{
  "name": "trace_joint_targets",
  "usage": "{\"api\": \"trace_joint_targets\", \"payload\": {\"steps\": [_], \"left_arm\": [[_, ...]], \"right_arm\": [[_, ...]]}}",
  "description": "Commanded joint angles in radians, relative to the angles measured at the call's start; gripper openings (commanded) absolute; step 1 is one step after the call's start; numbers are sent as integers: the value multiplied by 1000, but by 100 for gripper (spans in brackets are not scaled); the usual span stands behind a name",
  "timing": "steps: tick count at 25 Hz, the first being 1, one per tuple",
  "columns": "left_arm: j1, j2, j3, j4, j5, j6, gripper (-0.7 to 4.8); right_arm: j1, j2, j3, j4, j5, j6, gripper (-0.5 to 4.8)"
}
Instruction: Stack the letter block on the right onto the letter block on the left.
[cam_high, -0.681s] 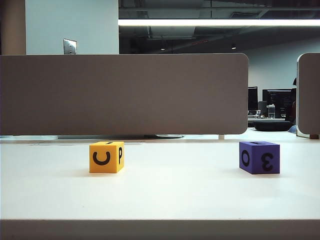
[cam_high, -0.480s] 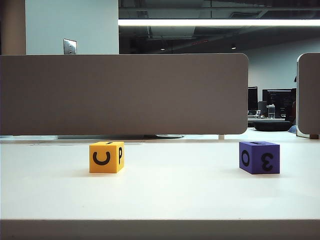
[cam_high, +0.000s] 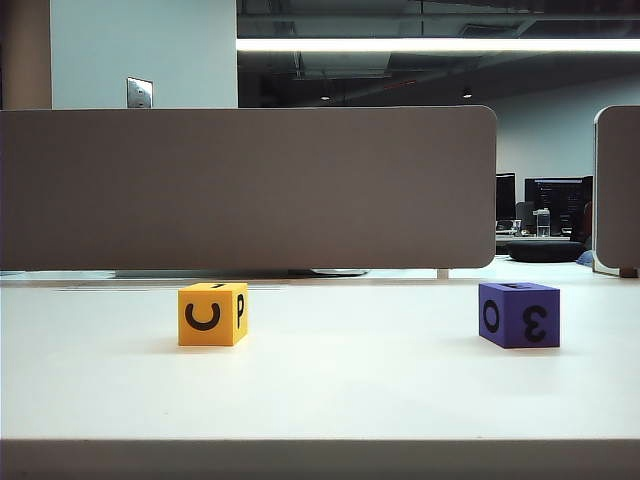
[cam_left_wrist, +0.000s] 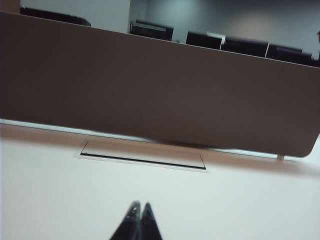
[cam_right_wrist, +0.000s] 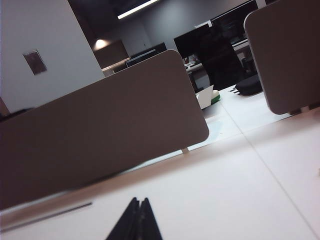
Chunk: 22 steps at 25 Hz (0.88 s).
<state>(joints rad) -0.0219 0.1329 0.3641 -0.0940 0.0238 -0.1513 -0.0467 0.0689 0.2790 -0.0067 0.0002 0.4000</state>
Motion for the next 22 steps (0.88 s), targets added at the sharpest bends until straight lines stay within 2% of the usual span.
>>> {"api": "trace_joint_targets", "payload": {"steps": [1,4,8,11,14,19,21,22], "left_arm": [[1,164,154,-52,47,26,-6],[0,364,335,-64,74,39,-6],[-8,530,460,-66,77,32,-6],[-39,664,547,-99,116,-41,-6],[-115,760,615,-192,146,-70,-6],[-233,817,643,-237,145,-70,-6],[-277,840,652,-251,145,-70,-6],[-294,853,658,-261,145,-70,-6]], "right_arm": [[0,130,149,-80,5,-90,-5],[0,297,311,-136,5,-95,-5],[1,470,458,-211,8,-90,-5],[26,652,628,-360,4,-151,-5],[88,807,770,-483,10,-295,-5],[183,938,858,-527,100,-326,-4],[224,987,883,-533,122,-327,26],[243,1015,894,-536,122,-326,73]]}}
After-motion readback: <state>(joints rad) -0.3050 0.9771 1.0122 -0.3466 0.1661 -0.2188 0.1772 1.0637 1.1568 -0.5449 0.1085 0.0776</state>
